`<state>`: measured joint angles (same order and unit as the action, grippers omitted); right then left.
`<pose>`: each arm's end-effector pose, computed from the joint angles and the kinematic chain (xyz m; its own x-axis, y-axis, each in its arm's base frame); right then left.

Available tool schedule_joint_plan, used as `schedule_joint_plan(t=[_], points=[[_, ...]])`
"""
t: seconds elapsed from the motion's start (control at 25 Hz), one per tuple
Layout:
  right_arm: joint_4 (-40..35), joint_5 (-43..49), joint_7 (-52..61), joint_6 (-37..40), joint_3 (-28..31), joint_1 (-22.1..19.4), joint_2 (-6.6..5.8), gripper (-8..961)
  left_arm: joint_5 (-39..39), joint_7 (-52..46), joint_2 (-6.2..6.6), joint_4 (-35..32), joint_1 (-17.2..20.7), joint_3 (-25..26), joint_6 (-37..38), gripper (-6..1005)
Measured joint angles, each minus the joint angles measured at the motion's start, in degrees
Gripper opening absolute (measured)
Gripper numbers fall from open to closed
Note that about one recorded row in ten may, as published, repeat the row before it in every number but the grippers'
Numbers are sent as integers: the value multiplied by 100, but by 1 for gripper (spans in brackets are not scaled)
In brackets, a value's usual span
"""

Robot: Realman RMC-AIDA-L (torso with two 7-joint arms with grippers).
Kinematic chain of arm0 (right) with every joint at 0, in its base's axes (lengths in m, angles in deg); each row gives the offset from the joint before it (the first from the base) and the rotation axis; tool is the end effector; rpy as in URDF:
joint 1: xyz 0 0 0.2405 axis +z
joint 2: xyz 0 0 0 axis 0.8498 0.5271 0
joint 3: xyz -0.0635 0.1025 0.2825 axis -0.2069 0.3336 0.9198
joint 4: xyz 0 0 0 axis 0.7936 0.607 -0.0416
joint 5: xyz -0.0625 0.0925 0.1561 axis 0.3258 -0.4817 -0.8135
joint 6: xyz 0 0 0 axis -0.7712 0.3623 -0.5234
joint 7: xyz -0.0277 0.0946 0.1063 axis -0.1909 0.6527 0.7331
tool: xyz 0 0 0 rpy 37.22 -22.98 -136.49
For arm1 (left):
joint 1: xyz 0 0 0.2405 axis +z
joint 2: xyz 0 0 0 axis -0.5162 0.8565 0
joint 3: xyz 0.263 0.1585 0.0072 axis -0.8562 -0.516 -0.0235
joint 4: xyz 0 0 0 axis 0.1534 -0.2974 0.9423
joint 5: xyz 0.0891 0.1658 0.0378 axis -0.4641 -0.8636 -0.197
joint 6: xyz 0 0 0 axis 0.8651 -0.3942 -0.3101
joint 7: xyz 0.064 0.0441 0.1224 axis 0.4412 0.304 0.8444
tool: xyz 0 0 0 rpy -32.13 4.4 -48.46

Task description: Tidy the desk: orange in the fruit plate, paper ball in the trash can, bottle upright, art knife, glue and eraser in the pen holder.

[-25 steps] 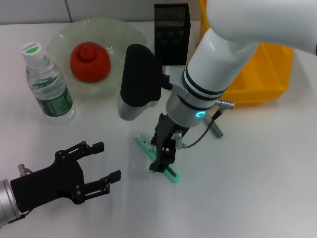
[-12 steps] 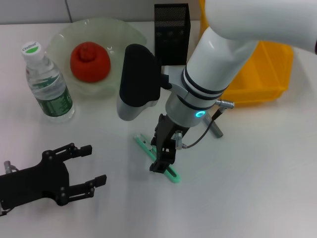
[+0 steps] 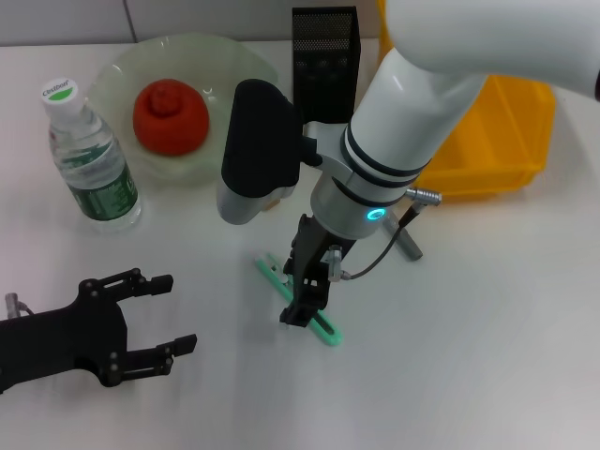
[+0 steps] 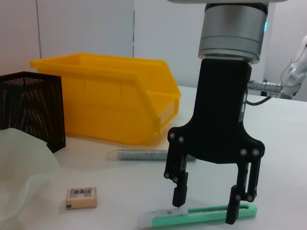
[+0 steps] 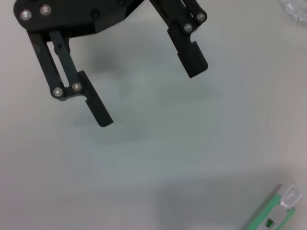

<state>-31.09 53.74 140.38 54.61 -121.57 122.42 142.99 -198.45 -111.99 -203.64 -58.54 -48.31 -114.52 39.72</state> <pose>0.1162 0.3737 -0.1592 0.8790 -0.0934 0.4675 -0.0861 -0.9956 -0.0370 -0.3703 0.2452 -0.0311 0.8826 0.1745 0.4365 0.3071 -0.9170 -0.2544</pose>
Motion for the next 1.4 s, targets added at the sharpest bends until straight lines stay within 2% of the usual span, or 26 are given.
schedule_joint_plan(t=[1.4], points=[[3, -73, 138, 93, 0, 29, 0, 649, -22, -2, -41, -92, -42, 44, -32, 802]])
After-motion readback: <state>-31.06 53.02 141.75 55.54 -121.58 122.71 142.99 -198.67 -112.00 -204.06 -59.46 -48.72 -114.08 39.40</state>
